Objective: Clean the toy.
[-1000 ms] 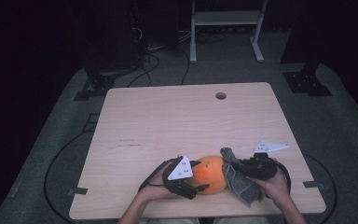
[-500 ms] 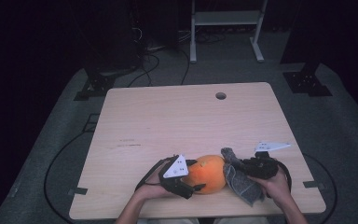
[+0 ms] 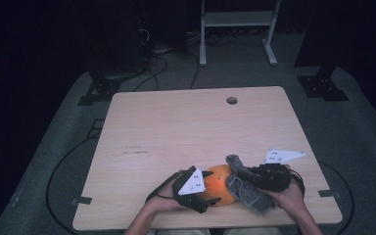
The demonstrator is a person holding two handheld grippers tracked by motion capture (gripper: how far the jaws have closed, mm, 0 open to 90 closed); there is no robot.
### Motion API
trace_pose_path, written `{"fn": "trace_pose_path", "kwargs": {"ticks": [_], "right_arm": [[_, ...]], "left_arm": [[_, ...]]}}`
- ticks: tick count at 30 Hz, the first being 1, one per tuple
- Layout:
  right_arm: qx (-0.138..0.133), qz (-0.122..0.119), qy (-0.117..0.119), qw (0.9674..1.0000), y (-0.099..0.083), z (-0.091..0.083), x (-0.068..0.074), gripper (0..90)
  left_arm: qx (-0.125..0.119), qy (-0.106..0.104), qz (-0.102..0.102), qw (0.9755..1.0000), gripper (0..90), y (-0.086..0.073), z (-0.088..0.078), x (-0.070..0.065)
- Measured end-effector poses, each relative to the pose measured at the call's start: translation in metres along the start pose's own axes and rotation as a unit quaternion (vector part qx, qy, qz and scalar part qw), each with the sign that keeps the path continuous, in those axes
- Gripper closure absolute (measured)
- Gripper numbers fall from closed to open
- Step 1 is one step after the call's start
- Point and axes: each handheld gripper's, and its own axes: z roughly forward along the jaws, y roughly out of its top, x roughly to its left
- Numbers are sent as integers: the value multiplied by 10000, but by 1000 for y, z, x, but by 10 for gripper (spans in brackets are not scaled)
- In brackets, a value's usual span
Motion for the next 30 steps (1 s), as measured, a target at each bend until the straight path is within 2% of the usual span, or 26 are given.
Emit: {"fn": "trace_pose_path", "kwargs": {"ticks": [2,4,5,8,10,12,14,17,19,22,25,27,30], "right_arm": [[-92,-251,218,9994,8,3,13,763],[83,-488,64,9988,12,11,17,763],[143,-494,-7,9987,10,14,14,762],[109,-75,-110,9999,-2,11,-7,762],[174,99,-313,9993,-10,5,-18,763],[242,326,-405,9984,-18,3,-27,763],[282,417,-418,9979,-23,3,-33,763],[180,599,-289,9976,-25,6,-37,763],[255,635,-316,9972,-28,9,-40,763],[501,632,-593,9950,-31,9,-45,763],[264,696,-493,9960,-29,3,-44,760],[176,638,-321,9973,-28,4,-41,757],[391,614,-367,9967,-31,13,-40,759]], "left_arm": [[60,-43,222,9997,222,2,1,-4],[115,-25,284,9995,231,2,0,-5],[101,-35,261,9996,237,1,-1,-4],[66,-67,220,9997,244,0,-1,-2],[72,-107,226,9997,245,-1,-3,-1],[71,-157,187,9997,245,-3,-4,1],[65,-189,84,9998,242,-5,-6,5],[85,-185,-40,9998,235,-7,-8,8],[75,-193,-110,9997,235,-8,-9,10],[69,-178,-213,9996,234,-11,-12,14],[47,-216,-335,9992,234,-14,-14,17],[41,-244,-360,9990,234,-15,-14,19],[53,-203,-392,9990,232,-14,-14,20]]}}
